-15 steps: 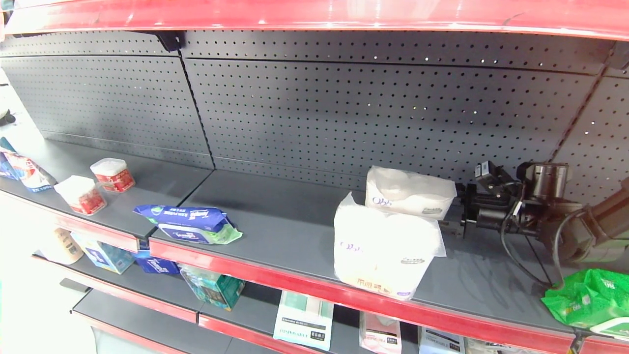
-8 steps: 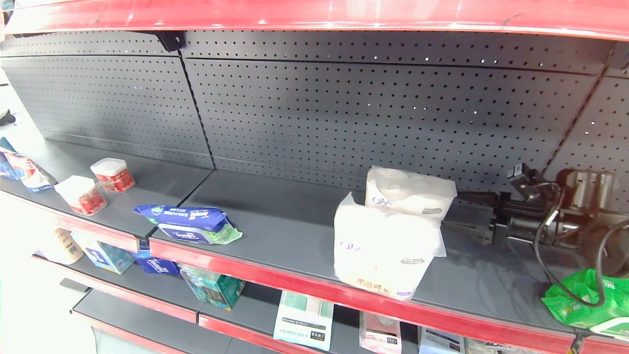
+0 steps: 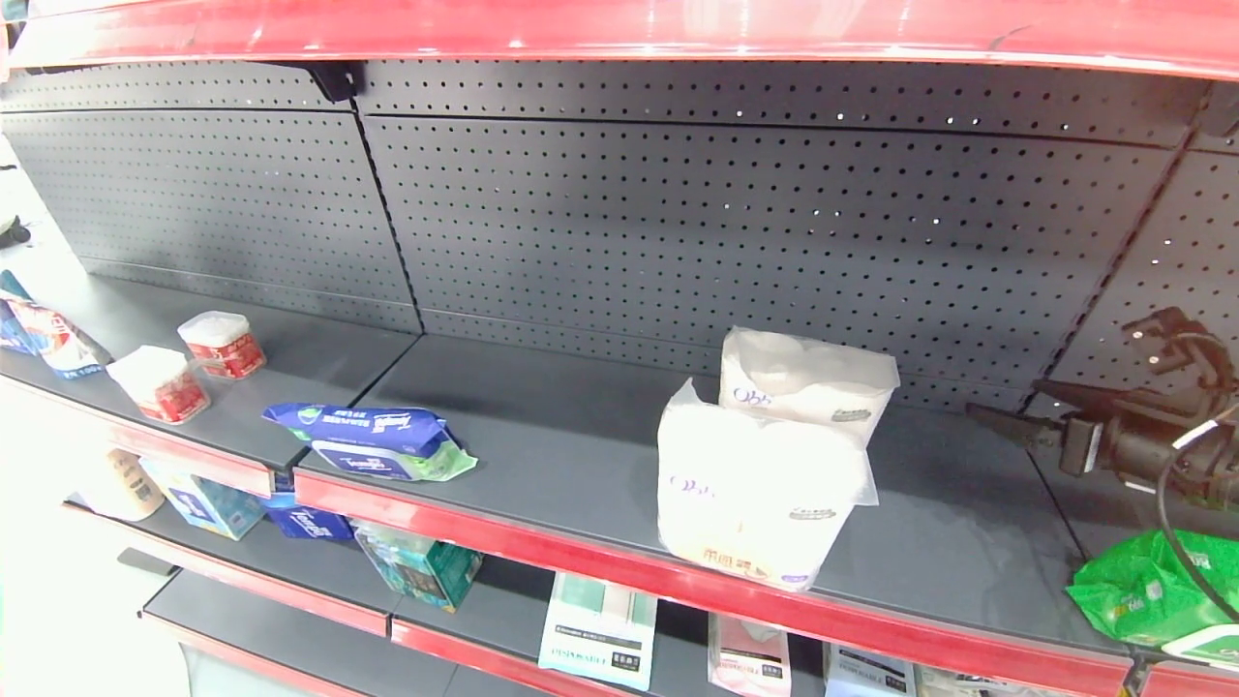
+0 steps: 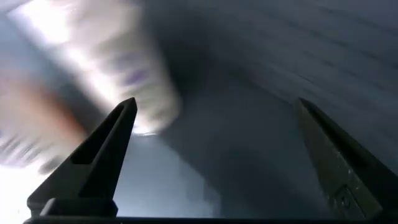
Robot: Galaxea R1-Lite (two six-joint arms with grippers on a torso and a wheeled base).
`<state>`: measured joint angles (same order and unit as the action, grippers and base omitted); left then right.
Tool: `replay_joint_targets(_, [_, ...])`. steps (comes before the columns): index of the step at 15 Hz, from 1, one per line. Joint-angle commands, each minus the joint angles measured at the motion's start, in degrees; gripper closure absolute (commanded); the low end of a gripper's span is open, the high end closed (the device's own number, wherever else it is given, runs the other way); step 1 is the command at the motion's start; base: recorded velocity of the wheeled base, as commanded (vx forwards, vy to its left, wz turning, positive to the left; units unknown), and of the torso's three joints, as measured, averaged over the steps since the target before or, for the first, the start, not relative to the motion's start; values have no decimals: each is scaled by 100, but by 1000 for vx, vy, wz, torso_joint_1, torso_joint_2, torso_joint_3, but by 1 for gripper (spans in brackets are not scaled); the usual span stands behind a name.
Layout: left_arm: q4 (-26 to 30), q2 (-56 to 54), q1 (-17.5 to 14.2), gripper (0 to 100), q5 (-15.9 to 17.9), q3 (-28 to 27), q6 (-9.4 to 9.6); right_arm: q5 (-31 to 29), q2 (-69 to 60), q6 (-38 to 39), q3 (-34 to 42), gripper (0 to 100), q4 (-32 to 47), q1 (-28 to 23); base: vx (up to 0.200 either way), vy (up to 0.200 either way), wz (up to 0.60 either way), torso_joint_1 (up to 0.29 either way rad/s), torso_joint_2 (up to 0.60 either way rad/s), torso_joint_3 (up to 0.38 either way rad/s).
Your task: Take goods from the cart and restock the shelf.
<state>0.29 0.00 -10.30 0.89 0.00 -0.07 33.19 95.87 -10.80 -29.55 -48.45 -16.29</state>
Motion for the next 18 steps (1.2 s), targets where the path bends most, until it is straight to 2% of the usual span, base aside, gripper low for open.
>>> replay_joint_targets(1, [-3, 0, -7, 0, -1, 0, -1, -1412, -1404, 693, 600, 0, 134, 55, 0, 0, 0, 0, 0, 0])
replay_joint_targets(2, [-3, 0, -7, 0, -1, 0, -1, -2010, -2054, 711, 714, 0, 547, 29, 0, 0, 0, 0, 0, 0])
replay_joint_targets(4, [-3, 0, -7, 0, -1, 0, -1, -2810, -3549, 711, 872, 0, 1733, 55, 0, 0, 0, 0, 0, 0])
replay_joint_targets(5, [-3, 0, -7, 0, -1, 0, -1, -2977, -4102, 711, 1021, 0, 2120, 108, 0, 0, 0, 0, 0, 0])
replay_joint_targets(7, [-3, 0, -7, 0, -1, 0, -1, -3144, -6220, 676, 1777, 0, 3386, 618, 0, 0, 0, 0, 0, 0])
replay_joint_targets(10, [-3, 0, -7, 0, -1, 0, -1, -3109, -7926, 535, 1821, 0, 4871, 732, 0, 0, 0, 0, 0, 0])
replay_joint_targets(12, [-3, 0, -7, 0, -1, 0, -1, -2986, -8673, 430, 2111, 0, 5179, 759, 0, 0, 0, 0, 0, 0])
replay_joint_targets(13, [-3, 0, -7, 0, -1, 0, -1, -2731, -9068, 395, 2577, 0, 5082, 820, 0, 0, 0, 0, 0, 0])
replay_joint_targets(14, [-3, 0, -7, 0, -1, 0, -1, -2695, -9051, 386, 2718, 0, 4959, 820, 0, 0, 0, 0, 0, 0])
replay_joint_targets(15, [6, 0, -7, 0, -1, 0, -1, -2660, -9024, 430, 2955, 0, 4449, 820, 0, 0, 0, 0, 0, 0])
replay_joint_targets(16, [-3, 0, -7, 0, -1, 0, -1, -2520, -8963, 421, 2920, 0, 4660, 890, 0, 0, 0, 0, 0, 0])
replay_joint_targets(18, [-3, 0, -7, 0, -1, 0, -1, -2203, -8928, 421, 2885, 0, 4721, 1391, 0, 0, 0, 0, 0, 0])
